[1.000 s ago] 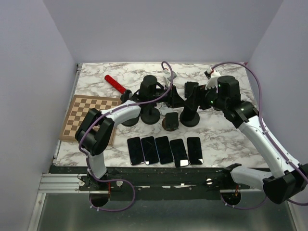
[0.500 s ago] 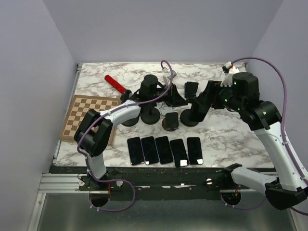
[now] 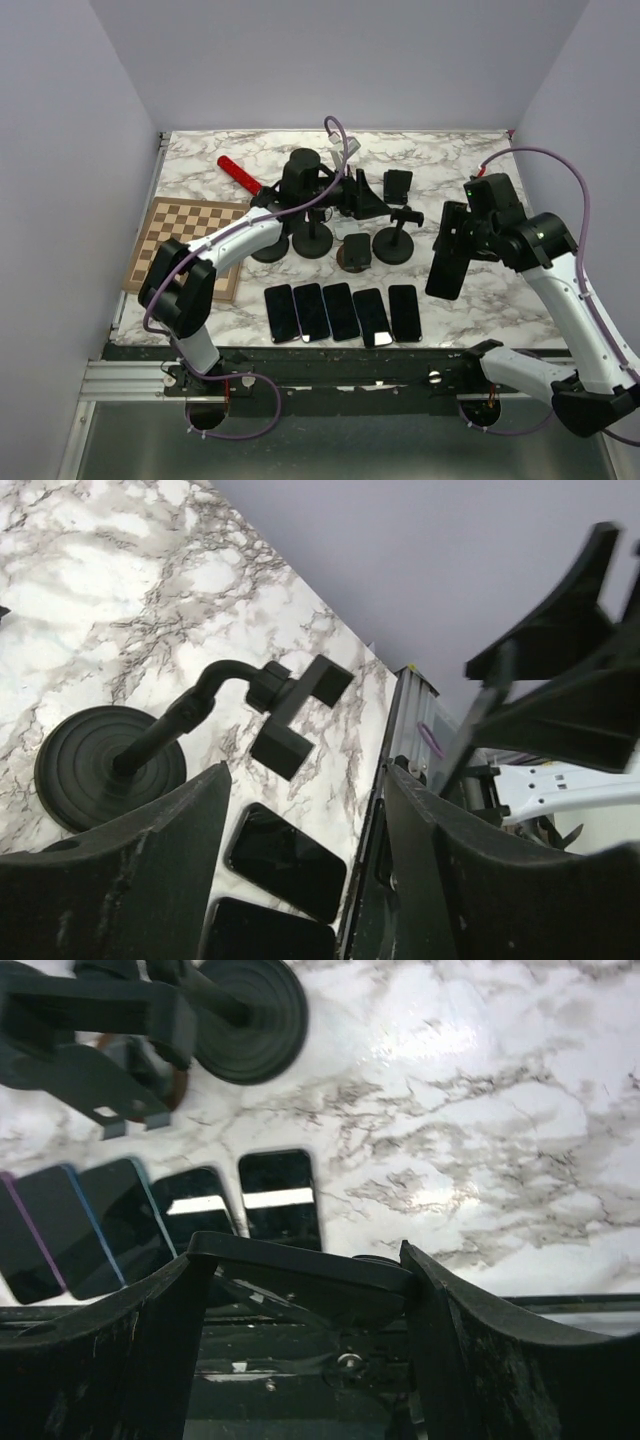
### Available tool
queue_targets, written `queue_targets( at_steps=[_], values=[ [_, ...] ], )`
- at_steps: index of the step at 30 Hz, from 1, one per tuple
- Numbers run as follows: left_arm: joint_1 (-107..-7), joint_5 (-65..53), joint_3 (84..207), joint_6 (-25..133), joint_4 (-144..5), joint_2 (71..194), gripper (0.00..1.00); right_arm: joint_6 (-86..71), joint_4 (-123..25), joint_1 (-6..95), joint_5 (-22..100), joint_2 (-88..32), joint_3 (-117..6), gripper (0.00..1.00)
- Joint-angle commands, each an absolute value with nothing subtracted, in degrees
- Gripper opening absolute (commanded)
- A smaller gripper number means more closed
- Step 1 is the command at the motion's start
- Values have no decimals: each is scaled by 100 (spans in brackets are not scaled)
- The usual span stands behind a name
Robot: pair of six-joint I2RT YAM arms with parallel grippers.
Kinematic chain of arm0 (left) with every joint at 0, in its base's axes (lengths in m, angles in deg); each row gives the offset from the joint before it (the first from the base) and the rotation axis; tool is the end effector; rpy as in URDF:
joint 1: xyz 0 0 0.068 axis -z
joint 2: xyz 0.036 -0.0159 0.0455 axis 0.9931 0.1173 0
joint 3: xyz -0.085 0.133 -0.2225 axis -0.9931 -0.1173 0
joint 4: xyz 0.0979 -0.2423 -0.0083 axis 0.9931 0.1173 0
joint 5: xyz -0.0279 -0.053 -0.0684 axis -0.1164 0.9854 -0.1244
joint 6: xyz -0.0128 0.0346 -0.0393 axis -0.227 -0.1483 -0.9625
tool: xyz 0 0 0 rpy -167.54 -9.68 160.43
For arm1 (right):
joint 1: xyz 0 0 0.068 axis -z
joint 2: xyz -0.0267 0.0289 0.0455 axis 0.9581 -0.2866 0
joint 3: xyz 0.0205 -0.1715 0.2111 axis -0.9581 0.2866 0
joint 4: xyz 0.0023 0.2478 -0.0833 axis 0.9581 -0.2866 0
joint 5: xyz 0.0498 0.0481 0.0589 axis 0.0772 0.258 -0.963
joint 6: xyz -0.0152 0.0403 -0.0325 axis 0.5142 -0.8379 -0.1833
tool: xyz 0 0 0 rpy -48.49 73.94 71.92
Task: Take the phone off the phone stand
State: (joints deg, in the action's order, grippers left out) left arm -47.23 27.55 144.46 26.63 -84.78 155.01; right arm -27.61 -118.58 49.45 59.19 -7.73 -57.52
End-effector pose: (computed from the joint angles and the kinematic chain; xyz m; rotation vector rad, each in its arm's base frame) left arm 0.3100 -0.2548 0.3058 0.5602 1.8788 -1.5374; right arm 0.1621 0.0636 0.3849 0.1545 2.4685 0.1179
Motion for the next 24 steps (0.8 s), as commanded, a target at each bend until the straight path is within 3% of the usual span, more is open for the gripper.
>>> queue_targets(
  at_steps=[1, 18, 24],
  values=[
    [-4708, 2816, 14665, 2775, -8112, 14935, 73, -3067, -12106, 4944, 6384, -1038, -5572, 1],
    [-5014, 2178, 14887, 4080, -6078, 12219, 74, -3758, -11869, 4937, 6573, -2406, -4724, 1],
    [-5329, 1747, 14616, 4858, -5571, 11527, 76, -4161, -11255, 4936, 6733, -2443, -3705, 1]
  ],
)
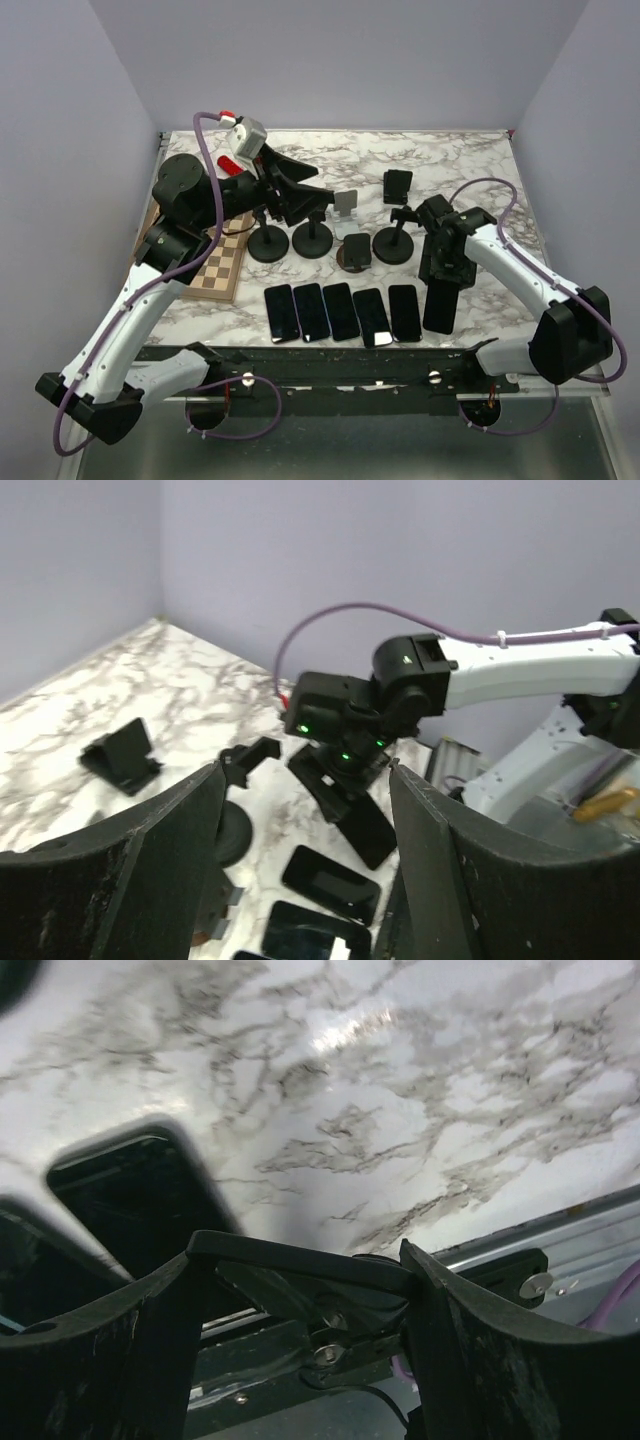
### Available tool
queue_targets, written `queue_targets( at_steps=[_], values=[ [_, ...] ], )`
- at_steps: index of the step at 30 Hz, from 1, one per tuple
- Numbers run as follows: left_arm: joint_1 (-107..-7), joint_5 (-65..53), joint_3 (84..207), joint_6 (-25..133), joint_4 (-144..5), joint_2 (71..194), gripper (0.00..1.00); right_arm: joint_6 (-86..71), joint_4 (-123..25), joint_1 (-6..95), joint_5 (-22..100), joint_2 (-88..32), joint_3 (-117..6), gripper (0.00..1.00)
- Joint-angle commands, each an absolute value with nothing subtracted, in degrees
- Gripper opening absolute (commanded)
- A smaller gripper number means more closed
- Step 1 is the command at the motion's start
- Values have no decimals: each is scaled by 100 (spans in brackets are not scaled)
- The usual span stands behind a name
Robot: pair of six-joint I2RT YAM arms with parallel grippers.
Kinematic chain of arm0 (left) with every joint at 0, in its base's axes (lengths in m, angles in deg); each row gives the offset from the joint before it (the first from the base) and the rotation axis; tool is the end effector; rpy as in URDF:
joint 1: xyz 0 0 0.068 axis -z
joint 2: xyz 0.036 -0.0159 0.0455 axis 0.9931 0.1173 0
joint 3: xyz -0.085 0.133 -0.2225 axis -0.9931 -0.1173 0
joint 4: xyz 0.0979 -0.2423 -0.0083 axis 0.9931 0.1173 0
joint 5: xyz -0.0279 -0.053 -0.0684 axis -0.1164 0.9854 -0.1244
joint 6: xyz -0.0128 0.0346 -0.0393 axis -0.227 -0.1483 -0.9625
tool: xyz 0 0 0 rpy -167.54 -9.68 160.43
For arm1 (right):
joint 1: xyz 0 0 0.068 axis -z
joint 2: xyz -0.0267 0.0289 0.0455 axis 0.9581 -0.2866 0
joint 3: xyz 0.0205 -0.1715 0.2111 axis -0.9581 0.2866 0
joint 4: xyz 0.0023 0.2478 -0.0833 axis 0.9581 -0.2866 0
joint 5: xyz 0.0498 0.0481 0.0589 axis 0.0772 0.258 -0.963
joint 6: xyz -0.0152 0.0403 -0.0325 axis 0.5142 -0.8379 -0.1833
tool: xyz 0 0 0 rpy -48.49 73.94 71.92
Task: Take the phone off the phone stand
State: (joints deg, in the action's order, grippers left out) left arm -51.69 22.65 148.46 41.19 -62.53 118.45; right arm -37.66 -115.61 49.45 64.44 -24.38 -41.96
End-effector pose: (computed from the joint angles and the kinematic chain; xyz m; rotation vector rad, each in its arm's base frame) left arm 0.1725 -0.1311 0.4806 0.6599 1.4135 -1.2332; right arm 0.2139 0.0831 0.2566 0.3571 2.8394 -0.2793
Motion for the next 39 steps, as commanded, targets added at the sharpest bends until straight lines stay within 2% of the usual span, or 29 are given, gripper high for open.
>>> queue_targets(
  at_steps=[1, 6, 14, 20, 23, 28, 39],
  values=[
    [-5337, 1636, 14545, 4971, -5515, 11461, 76, -4211, -11238, 4936, 6791, -2437, -3672, 1],
    [-5359, 1394, 13938, 5082, -5816, 11111, 78, -4596, -11488, 4941, 7598, -2677, -3803, 1],
    [-5417, 1013, 13773, 5159, -5811, 10868, 78, -4482, -11105, 4936, 7173, -3205, -3601, 1],
    [-5426, 495, 13696, 5258, -5757, 10716, 78, -4419, -10686, 4936, 6714, -3355, -3356, 10],
    [-5426, 362, 13701, 5319, -5709, 10722, 78, -4434, -10533, 4940, 6587, -3307, -3173, 20],
    [-5426, 319, 13692, 5341, -5706, 10716, 78, -4531, -10374, 4935, 6607, -3101, -3050, 32],
    [-5426, 270, 13622, 5333, -5770, 10685, 78, -4865, -9699, 4935, 6608, -2723, -2748, 42]
  ],
)
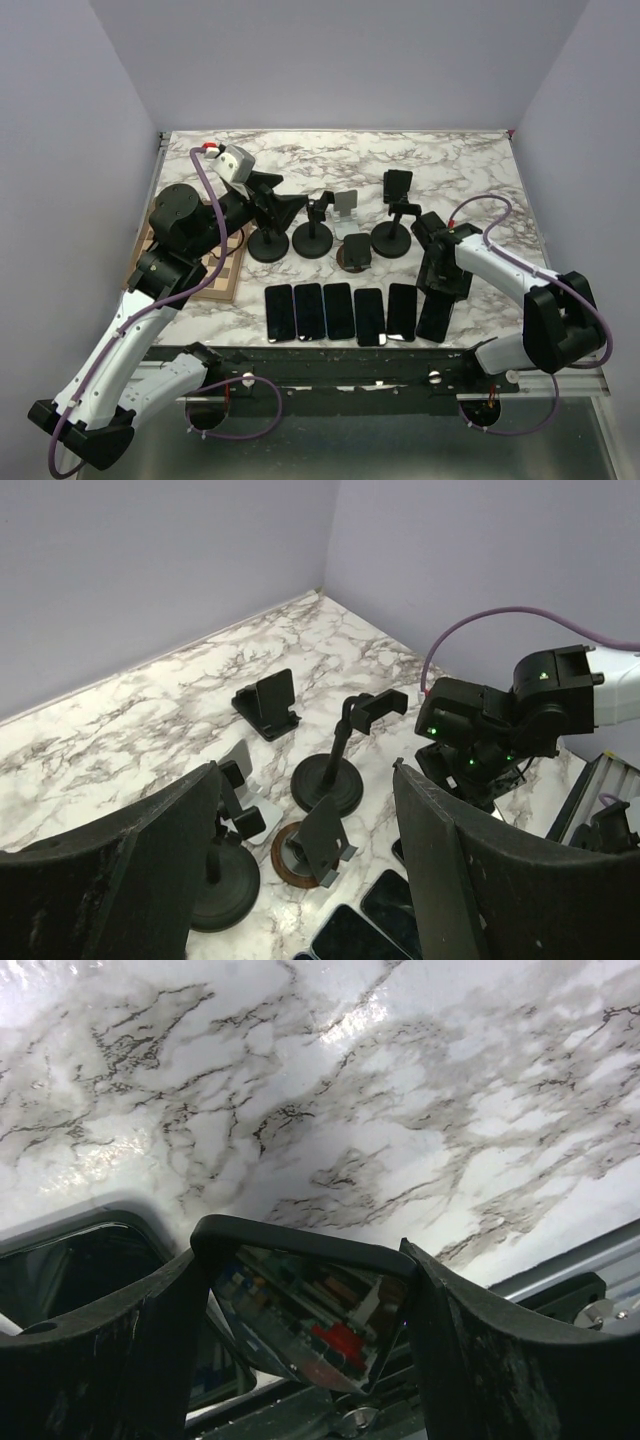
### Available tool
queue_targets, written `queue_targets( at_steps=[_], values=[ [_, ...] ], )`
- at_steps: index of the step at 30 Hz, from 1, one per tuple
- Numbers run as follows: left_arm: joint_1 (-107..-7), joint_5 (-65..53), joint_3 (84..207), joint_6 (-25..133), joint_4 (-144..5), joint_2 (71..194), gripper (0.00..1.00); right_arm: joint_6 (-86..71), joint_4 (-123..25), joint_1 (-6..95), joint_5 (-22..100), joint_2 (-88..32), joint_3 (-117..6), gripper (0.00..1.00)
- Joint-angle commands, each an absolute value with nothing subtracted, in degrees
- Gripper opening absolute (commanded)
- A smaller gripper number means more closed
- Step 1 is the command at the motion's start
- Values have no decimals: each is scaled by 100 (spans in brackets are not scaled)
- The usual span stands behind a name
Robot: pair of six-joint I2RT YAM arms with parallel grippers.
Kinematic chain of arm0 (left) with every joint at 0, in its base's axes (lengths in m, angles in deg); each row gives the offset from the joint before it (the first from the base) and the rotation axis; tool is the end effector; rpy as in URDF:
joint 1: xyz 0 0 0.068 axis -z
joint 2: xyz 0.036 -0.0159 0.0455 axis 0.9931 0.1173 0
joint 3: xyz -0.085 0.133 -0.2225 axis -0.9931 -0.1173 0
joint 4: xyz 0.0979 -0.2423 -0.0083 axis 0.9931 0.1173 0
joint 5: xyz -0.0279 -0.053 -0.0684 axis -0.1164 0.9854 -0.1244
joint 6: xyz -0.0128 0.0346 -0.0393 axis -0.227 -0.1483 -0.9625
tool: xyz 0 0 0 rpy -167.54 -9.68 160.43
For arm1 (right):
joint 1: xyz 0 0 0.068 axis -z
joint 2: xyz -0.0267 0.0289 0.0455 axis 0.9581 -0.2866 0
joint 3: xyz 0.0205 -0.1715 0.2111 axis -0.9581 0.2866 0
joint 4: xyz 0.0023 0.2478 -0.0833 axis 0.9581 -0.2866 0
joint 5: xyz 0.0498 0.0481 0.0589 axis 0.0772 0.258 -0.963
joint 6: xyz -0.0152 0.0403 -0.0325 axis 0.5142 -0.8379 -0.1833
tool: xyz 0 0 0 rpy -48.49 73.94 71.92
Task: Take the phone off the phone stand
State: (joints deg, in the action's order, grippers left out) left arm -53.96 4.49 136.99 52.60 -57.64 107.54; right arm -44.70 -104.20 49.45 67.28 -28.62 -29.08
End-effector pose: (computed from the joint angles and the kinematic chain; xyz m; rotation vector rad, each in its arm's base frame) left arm 0.1529 -0.0989 0.4407 0.4843 1.4814 -0.8306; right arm 0.2100 0.0796 0.1859 0.5157 2.8446 -0.3995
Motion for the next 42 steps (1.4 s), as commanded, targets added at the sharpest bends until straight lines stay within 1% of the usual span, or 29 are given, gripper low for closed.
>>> queue_targets(
  at_steps=[1, 3, 10, 16, 21, 25, 33, 39, 40, 42],
  values=[
    [-5426, 254, 13611, 5341, -5771, 10689, 78, -4866, -9665, 4935, 6631, -2714, -2733, 42],
    [-5426, 209, 13589, 5366, -5792, 10687, 78, -4867, -9617, 4936, 6645, -2660, -2693, 44],
    [-5426, 164, 13543, 5359, -5832, 10716, 78, -4873, -9480, 4936, 6575, -2537, -2548, 60],
    [-5427, 134, 13516, 5368, -5850, 10763, 78, -4878, -9549, 4935, 6564, -2533, -2585, 79],
    [-5428, 151, 13507, 5357, -5858, 10770, 78, -4889, -9599, 4935, 6506, -2494, -2603, 90],
    [-5426, 150, 13507, 5355, -5867, 10781, 78, -4908, -9645, 4929, 6513, -2418, -2639, 93],
    [-5426, 68, 13478, 5366, -5867, 10772, 78, -4937, -9803, 4936, 6457, -1833, -2770, 93],
    [-5463, -86, 13442, 5386, -5891, 10709, 78, -4748, -9833, 4938, 6329, -749, -3145, 94],
    [-5478, -111, 13437, 5376, -5898, 10681, 78, -4713, -9843, 4933, 6333, -553, -3198, 98],
    [-5498, -193, 13369, 5377, -5974, 10606, 78, -4522, -9747, 4937, 6302, -101, -3270, 100]
  ],
)
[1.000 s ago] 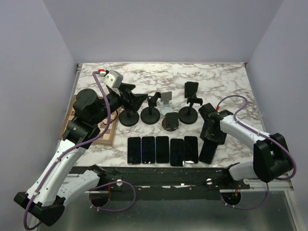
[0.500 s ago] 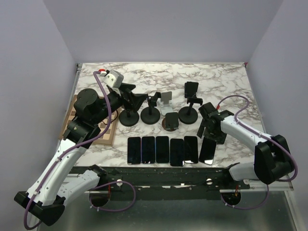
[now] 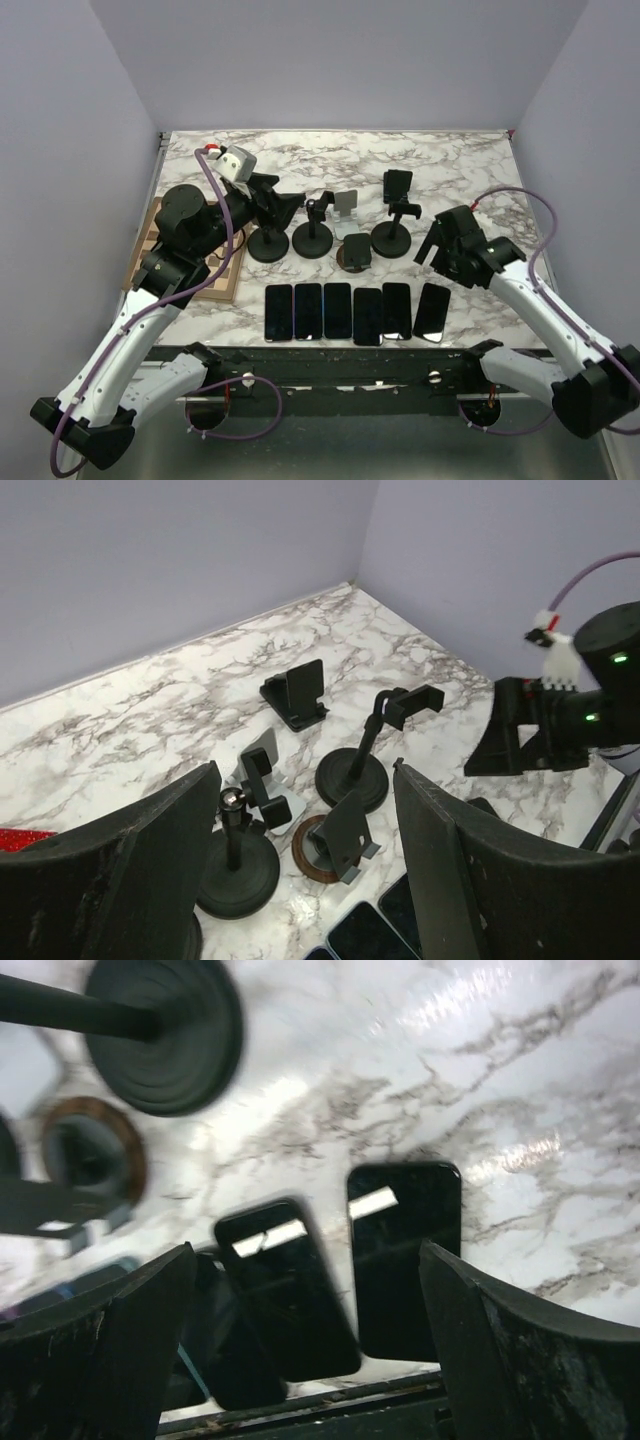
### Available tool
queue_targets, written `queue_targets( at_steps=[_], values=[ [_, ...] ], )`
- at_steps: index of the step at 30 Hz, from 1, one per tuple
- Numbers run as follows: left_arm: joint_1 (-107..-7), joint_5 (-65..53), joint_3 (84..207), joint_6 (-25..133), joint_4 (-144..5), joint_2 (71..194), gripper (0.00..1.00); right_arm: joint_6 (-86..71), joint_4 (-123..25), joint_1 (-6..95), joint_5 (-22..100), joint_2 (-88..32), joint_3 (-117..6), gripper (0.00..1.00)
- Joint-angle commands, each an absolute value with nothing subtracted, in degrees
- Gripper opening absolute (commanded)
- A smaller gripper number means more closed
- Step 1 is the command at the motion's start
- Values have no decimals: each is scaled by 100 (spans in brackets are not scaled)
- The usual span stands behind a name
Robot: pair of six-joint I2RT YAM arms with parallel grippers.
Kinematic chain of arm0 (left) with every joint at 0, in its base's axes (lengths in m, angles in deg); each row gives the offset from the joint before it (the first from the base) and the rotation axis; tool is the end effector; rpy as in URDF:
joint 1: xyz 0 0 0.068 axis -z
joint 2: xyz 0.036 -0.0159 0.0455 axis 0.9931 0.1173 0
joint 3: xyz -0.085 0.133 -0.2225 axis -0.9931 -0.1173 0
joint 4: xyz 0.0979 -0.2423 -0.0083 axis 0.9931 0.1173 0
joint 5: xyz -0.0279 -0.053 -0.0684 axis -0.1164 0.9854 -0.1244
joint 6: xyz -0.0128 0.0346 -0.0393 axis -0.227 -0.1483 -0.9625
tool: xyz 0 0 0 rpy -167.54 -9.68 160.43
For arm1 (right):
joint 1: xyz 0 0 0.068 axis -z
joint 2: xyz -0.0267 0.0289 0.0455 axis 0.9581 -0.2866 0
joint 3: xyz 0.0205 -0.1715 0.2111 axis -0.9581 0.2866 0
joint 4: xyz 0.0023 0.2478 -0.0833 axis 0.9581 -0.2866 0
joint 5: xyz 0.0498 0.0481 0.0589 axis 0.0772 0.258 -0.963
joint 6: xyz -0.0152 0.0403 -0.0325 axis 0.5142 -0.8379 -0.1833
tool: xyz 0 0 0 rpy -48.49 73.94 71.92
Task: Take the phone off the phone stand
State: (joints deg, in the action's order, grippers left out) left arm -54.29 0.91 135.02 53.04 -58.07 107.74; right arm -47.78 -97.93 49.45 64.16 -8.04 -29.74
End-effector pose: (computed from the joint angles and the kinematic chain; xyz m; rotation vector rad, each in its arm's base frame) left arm 0.1596 -0.0989 0.4295 0.4355 1.5188 -0.7724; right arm 0.1850 0.0705 0.2611 0.6143 2.4822 0.0781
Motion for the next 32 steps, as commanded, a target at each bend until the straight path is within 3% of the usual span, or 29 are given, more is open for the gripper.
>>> queue_targets(
  at_steps=[1, 16, 27, 32],
  values=[
    [-5505, -263, 13304, 5384, -6026, 10562, 78, -4415, -9697, 4934, 6307, 139, -3313, 100],
    [-5506, -1358, 12136, 5821, -7475, 8736, 80, -2317, -8223, 4935, 6052, 1846, -5012, 100],
    [-5506, -1704, 13283, 6364, -6259, 7894, 80, -1637, -6984, 4936, 6096, 2880, -5694, 100],
    [-5505, -1761, 13547, 6414, -6058, 7774, 82, -1525, -7399, 4935, 6662, 2646, -6013, 100]
  ],
)
